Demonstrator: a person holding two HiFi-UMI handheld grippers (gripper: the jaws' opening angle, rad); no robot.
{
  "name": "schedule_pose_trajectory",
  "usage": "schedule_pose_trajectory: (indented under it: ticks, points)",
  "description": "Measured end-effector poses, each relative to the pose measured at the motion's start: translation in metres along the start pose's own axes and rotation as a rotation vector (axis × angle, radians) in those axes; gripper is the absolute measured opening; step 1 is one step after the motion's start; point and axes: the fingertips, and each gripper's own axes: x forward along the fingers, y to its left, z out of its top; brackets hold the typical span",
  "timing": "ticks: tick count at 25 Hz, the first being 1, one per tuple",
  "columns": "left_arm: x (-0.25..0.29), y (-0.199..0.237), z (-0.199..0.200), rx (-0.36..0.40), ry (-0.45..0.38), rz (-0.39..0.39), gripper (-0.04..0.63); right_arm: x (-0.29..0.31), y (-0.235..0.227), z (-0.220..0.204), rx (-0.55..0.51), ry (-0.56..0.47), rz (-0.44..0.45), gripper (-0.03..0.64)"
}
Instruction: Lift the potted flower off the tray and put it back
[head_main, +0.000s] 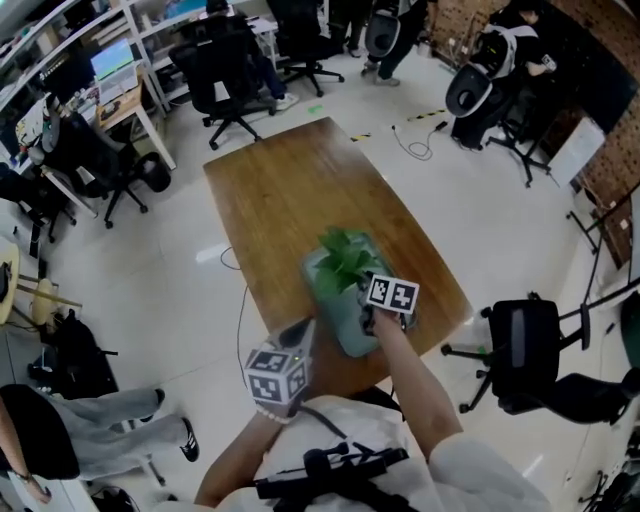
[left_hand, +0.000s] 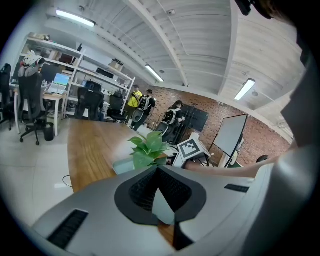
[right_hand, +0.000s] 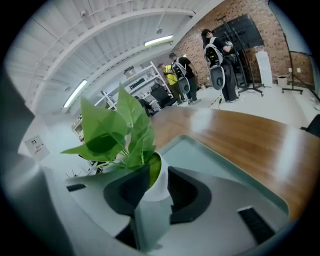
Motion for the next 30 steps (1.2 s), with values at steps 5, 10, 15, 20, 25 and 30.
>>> schedule_pose_trajectory:
  ticks: [5, 10, 15, 20, 25, 30]
  points:
    - [-0.007, 0.013, -0.001, -0.020, -0.010, 0.041, -0.006, 0.014, -0.001, 0.000, 0.012, 0.009, -0.005, 0.139]
    - [-0.010, 0.016, -0.004, -0.033, -0.017, 0.071, -0.006, 0.016, -0.005, 0.001, 0.025, 0.011, -0.003, 0.094]
    - [-0.016, 0.027, -0.002, -0.045, -0.024, 0.087, -0.006, 0.017, 0.007, 0.005, 0.013, 0.004, 0.003, 0.066]
    - [-0.023, 0.033, -0.005, -0.059, -0.027, 0.098, -0.006, 0.012, 0.033, 0.007, -0.003, -0.004, 0.053, 0.061]
    - [-0.028, 0.041, -0.005, -0.075, -0.031, 0.114, -0.006, 0.007, 0.066, 0.002, 0.048, 0.016, 0.140, 0.061]
    - [-0.039, 0.048, -0.006, -0.086, -0.038, 0.129, -0.006, 0.010, 0.105, -0.020, 0.076, 0.067, 0.215, 0.061]
